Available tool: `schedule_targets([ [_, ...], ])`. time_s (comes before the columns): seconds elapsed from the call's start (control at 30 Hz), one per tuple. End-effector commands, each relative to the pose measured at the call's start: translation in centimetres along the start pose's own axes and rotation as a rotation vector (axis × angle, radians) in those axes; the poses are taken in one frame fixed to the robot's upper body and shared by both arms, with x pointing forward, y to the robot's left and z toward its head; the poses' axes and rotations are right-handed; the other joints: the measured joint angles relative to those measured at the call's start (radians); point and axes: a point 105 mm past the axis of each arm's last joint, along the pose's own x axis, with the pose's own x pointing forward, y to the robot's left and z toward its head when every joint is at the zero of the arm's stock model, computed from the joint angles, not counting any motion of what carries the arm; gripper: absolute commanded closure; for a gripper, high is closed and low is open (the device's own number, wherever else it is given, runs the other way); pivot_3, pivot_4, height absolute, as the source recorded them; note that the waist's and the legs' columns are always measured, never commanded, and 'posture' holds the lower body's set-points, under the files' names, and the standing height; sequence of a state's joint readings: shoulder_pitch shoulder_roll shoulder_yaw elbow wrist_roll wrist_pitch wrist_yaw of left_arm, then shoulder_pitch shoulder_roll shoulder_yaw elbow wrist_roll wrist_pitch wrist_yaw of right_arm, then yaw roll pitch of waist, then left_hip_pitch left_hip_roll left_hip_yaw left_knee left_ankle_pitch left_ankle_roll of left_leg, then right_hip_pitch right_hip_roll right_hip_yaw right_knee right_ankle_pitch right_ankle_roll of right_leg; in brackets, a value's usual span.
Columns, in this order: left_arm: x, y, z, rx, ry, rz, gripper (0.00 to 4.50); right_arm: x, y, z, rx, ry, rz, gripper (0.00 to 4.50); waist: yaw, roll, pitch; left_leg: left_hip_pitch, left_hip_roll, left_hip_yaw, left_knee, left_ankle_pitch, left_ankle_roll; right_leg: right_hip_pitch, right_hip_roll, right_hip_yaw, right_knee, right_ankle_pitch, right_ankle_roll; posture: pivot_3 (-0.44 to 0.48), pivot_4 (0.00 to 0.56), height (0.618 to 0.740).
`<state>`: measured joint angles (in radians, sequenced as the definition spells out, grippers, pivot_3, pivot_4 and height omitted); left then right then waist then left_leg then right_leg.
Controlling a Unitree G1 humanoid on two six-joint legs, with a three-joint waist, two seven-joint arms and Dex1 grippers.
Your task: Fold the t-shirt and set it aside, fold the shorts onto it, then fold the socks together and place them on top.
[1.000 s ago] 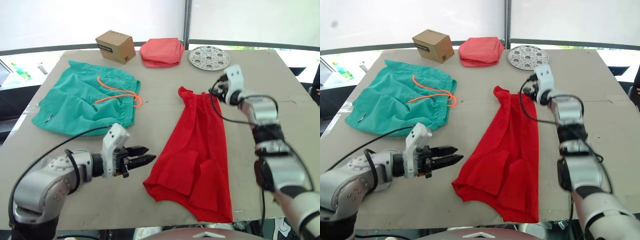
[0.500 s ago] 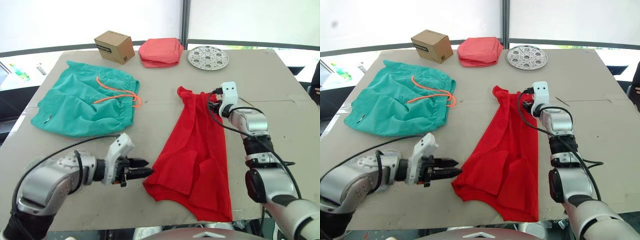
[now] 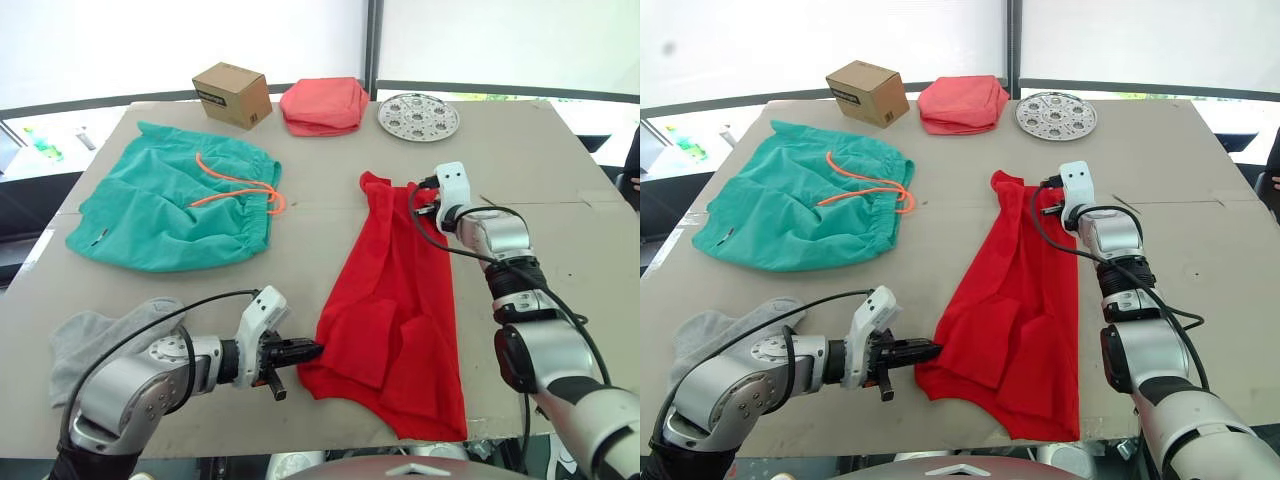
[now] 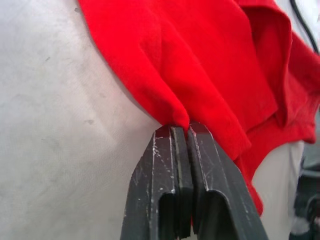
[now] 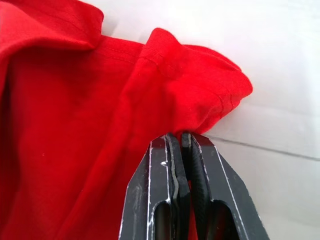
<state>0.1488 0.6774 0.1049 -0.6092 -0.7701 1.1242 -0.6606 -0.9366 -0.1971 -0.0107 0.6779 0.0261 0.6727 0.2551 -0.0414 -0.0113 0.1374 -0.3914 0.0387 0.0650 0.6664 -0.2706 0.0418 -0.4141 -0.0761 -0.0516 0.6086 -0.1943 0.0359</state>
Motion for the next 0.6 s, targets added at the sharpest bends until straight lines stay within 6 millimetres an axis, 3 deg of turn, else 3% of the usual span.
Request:
schedule_targets([
  [0.03, -1.4, -1.4, -1.1, -0.061, -0.048, 0.060, 4.43, 0.2, 0.7, 3.6, -0.097, -0.107, -0.008, 4.50, -0.005, 0.000, 0.000, 0.000, 0.000, 0.001, 0.000, 0.000, 0.000, -0.001, 0.001, 0.003, 0.000, 0.000, 0.000, 0.000, 0.150, 0.740],
  [0.2, -2.2, -3.2, -2.6, -0.147, -0.094, 0.105, 4.43, 1.1, 2.5, 4.7, -0.154, -0.134, 0.033, 4.50, -0.003, 0.000, 0.000, 0.001, 0.001, 0.001, -0.002, 0.000, 0.000, -0.003, 0.003, 0.007, -0.001, 0.000, 0.000, 0.000, 0.150, 0.740],
  [0.3, -2.5, -3.3, -3.0, -0.181, -0.126, 0.158, 4.43, 1.7, 4.6, 4.7, -0.193, -0.132, 0.086, 4.50, 0.002, -0.001, 0.000, 0.000, 0.001, 0.001, -0.002, 0.000, 0.000, -0.003, 0.002, 0.006, -0.001, 0.000, 0.000, 0.000, 0.150, 0.740],
  [0.4, -2.7, -2.3, -2.2, -0.126, -0.144, 0.210, 4.43, 1.9, 4.9, 4.2, -0.226, -0.116, 0.109, 4.50, 0.007, -0.001, 0.000, 0.000, -0.001, 0.001, -0.002, 0.000, 0.000, -0.003, -0.001, 0.005, 0.000, 0.000, -0.001, 0.000, 0.150, 0.740],
  [0.43, -2.8, -1.8, -1.6, -0.102, -0.165, 0.225, 4.48, 1.9, 4.7, 4.0, -0.231, -0.113, 0.116, 4.16, 0.008, 0.000, 0.000, 0.000, -0.001, 0.000, -0.001, 0.000, 0.000, -0.004, -0.001, 0.004, 0.000, 0.000, -0.001, 0.000, 0.150, 0.740],
  [0.5, -3.2, -1.2, -0.7, -0.092, -0.205, 0.226, 3.75, 1.7, 4.0, 3.6, -0.235, -0.114, 0.120, 3.61, 0.009, -0.001, 0.000, -0.002, -0.002, -0.002, 0.000, 0.000, 0.000, -0.004, -0.002, 0.002, -0.001, 0.000, -0.001, 0.000, 0.150, 0.740],
  [0.57, -3.7, -1.2, -0.1, -0.050, -0.220, 0.196, 3.02, 1.1, 3.0, 3.6, -0.263, -0.144, 0.107, 2.71, 0.008, -0.001, 0.000, -0.003, -0.002, -0.003, 0.000, 0.000, 0.000, -0.003, -0.002, 0.000, -0.001, 0.000, -0.001, 0.000, 0.150, 0.740],
  [0.6, -4.1, -1.0, 0.2, -0.030, -0.231, 0.192, 2.40, 0.6, 2.7, 3.8, -0.277, -0.168, 0.107, 2.09, 0.007, -0.001, 0.000, -0.003, -0.001, -0.003, 0.000, 0.001, -0.001, -0.003, -0.002, 0.000, -0.001, 0.000, -0.001, 0.000, 0.150, 0.740],
])
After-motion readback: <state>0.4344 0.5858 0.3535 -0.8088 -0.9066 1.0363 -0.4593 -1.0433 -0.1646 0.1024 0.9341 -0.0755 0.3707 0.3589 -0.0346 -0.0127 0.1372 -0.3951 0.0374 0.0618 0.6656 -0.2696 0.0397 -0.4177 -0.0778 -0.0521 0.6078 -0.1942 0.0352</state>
